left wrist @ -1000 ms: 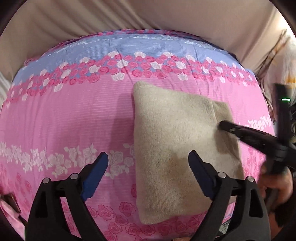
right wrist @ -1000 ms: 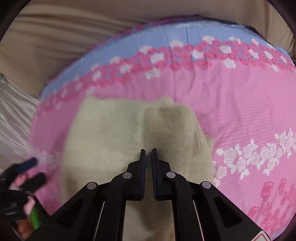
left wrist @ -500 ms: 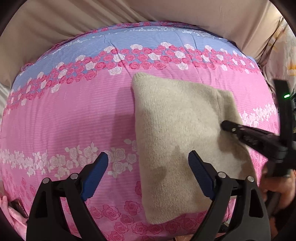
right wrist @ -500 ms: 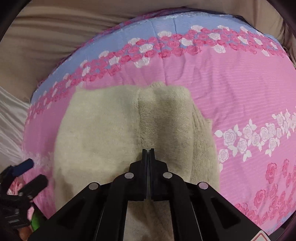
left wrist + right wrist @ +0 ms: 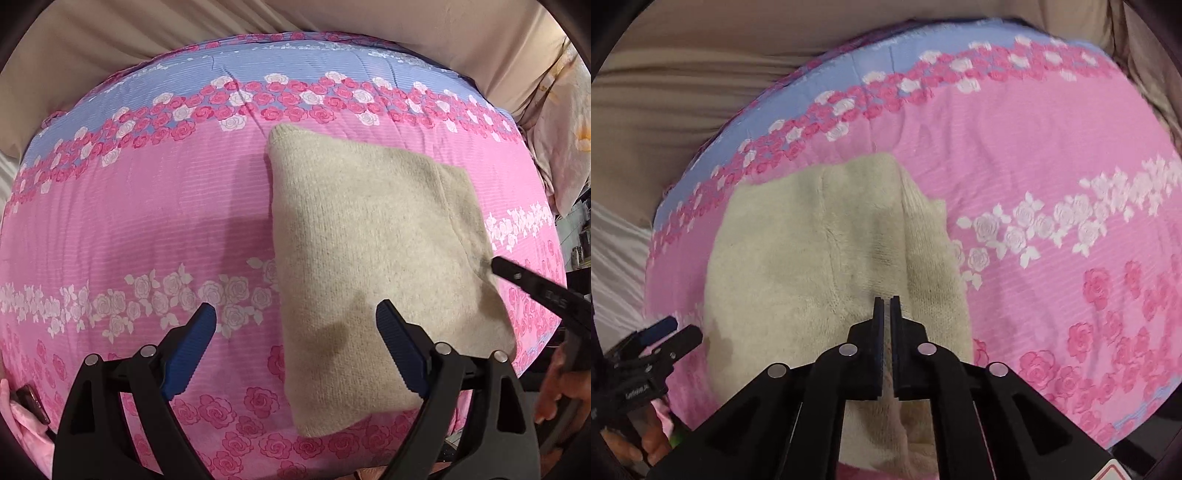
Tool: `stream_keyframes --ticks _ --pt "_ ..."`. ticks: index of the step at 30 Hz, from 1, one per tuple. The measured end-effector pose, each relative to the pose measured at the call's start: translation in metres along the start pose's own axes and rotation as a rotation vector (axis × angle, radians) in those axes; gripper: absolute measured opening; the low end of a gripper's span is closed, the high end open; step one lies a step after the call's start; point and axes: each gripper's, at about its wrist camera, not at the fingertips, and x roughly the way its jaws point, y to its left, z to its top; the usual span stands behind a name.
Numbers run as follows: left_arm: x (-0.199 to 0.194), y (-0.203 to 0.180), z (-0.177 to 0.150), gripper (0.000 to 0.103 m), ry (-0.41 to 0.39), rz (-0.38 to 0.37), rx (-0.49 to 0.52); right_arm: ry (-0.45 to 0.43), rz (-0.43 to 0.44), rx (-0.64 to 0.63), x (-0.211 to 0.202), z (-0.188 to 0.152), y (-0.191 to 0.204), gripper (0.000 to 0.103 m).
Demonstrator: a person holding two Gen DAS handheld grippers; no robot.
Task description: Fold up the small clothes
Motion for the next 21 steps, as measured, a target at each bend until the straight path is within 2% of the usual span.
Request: stream_keyframes --ticks 2,4,6,7,8,9,11,13,15,17,21 --pt "0.005 0.001 -0.003 0.086 0.019 -0.008 -0.013 0.019 -0.044 -0.072 0.005 -0.006 0.009 0.020" --pt "0.010 0.002 -0.006 0.086 0.044 -0.019 -0.028 0.089 -0.062 -0.095 0.035 -0.015 0.006 0.027" --pt "0.010 0.004 -0.008 0.086 0.051 -0.023 -0.039 0.066 -0.029 -0.036 0.033 -0.017 0.000 0.027" --pt "0.008 0.005 -0.009 0.086 0.044 -0.031 -0.041 0.061 -0.021 -0.021 0.025 -0.015 -0.001 0.032" --pt "0.006 0.008 -0.010 0.086 0.033 -0.056 -0.053 0.045 -0.014 -0.005 0.014 -0.013 -0.002 0.046" --pt "0.005 0.012 -0.011 0.087 0.026 -0.095 -0.075 0.022 -0.002 0.004 0.002 -0.012 -0.004 0.054" --pt "0.008 0.026 -0.014 0.088 0.038 -0.217 -0.154 -0.022 0.032 0.008 -0.017 -0.011 -0.009 0.076" --pt "0.015 0.041 -0.019 0.088 0.062 -0.319 -0.250 -0.039 0.058 0.012 -0.025 -0.013 -0.020 0.085" --pt "0.024 0.051 -0.022 0.088 0.078 -0.396 -0.326 -0.010 0.107 0.032 -0.016 -0.014 -0.035 0.085" --pt "0.035 0.053 -0.021 0.088 0.094 -0.424 -0.343 0.045 0.151 0.076 0.004 -0.013 -0.048 0.085" --pt "0.063 0.043 -0.015 0.088 0.118 -0.429 -0.309 0.129 0.262 0.183 0.047 -0.017 -0.070 0.086"
